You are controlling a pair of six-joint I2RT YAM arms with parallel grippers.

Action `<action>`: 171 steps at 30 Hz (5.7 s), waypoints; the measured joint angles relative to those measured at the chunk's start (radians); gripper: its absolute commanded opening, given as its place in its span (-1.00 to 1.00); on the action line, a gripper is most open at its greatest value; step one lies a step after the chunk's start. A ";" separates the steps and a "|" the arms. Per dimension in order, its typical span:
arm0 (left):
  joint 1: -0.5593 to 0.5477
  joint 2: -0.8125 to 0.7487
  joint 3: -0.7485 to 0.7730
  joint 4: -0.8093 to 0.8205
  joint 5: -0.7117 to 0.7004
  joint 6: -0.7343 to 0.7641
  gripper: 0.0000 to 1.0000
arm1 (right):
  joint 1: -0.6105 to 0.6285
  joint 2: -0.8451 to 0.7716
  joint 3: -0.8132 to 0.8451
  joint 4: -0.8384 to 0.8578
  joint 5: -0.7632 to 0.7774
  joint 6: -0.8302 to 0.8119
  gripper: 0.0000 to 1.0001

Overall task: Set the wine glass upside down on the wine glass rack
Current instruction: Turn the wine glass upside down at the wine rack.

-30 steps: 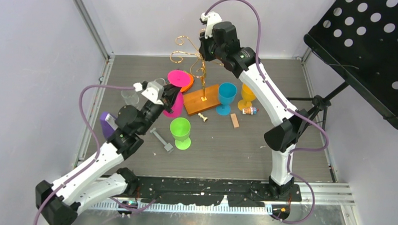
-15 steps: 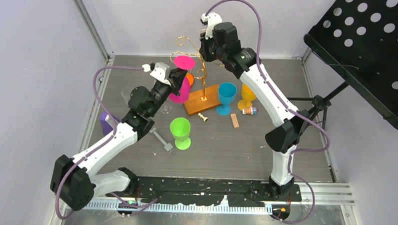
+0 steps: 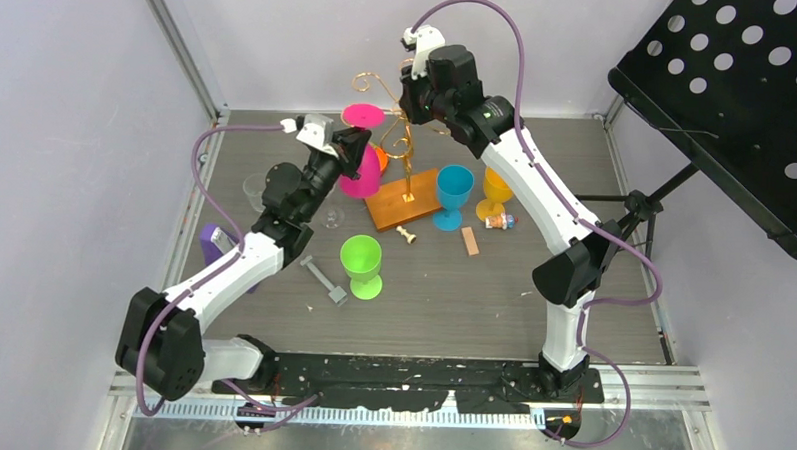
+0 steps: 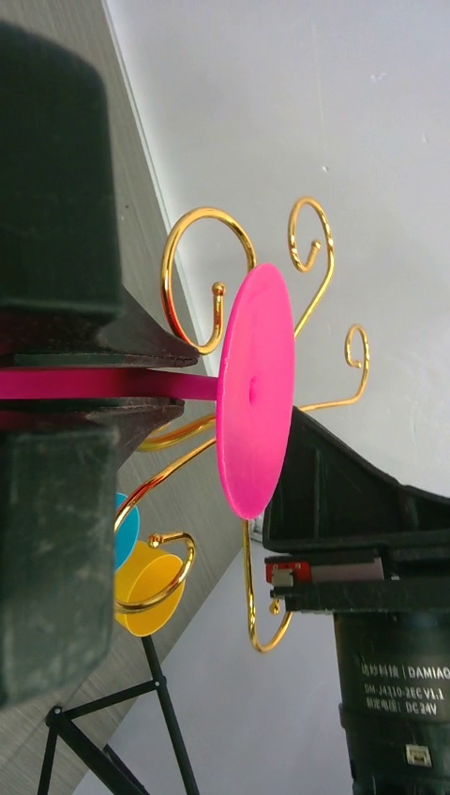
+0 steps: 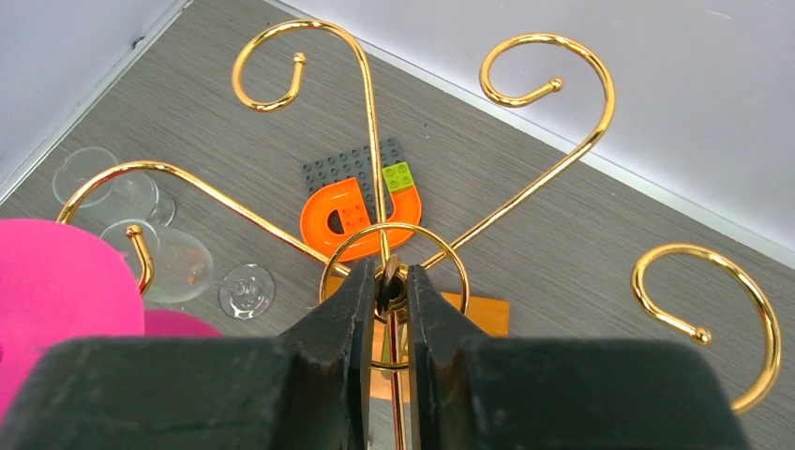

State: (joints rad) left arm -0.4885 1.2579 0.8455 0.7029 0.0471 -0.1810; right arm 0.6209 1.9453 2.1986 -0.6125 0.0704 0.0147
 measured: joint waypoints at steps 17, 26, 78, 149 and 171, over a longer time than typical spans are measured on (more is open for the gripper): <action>0.011 0.100 0.001 0.040 -0.016 -0.054 -1.00 | 0.000 -0.011 -0.019 0.011 -0.006 -0.002 -0.89; 0.012 0.131 0.026 0.046 -0.074 -0.079 -1.00 | 0.000 -0.020 -0.032 0.015 -0.013 -0.003 -0.89; -0.007 0.197 -0.042 0.297 -0.177 -0.076 -1.00 | -0.008 -0.057 -0.089 0.031 -0.019 0.076 -0.89; 0.033 0.031 -0.119 0.232 0.121 -0.040 0.54 | -0.072 -0.166 -0.253 0.097 -0.100 0.124 -0.89; 0.033 -0.483 -0.256 -0.294 -0.004 0.003 0.73 | -0.076 -0.166 -0.258 0.089 -0.101 0.145 -0.23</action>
State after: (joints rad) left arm -0.4557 0.7750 0.5896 0.4088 0.0433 -0.1780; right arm 0.5446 1.7790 1.9408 -0.5236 -0.0307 0.1600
